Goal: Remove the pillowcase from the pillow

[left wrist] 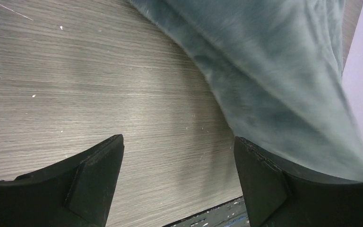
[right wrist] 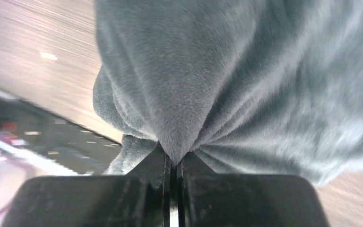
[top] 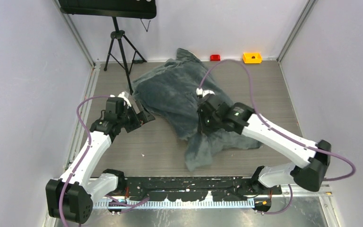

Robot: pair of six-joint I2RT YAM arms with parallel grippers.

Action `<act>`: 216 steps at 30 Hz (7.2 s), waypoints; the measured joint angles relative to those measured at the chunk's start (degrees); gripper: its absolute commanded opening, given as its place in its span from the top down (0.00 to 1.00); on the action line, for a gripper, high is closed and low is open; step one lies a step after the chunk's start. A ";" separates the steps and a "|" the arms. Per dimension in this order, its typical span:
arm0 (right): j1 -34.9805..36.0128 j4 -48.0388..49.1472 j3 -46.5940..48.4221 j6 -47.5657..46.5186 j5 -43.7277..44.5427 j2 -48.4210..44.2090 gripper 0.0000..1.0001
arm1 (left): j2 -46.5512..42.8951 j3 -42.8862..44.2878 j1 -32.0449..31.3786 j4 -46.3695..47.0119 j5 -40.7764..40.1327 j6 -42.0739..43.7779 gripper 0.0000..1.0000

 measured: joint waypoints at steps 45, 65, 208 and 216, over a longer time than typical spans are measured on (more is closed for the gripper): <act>-49.92 9.40 -6.01 10.51 -41.64 -16.57 1.00 | 28.02 3.04 4.11 46.42 6.08 -34.51 0.06; -49.96 3.26 -8.46 5.14 -32.92 -18.95 1.00 | 42.97 11.21 0.61 62.27 12.74 -34.51 1.00; -4.50 16.37 -9.90 9.16 8.94 -3.13 0.96 | 15.10 -14.29 1.62 24.22 10.36 -13.84 1.00; -6.73 16.31 -12.24 8.63 5.22 -4.17 0.96 | 8.11 -13.53 1.55 13.40 2.05 -11.28 1.00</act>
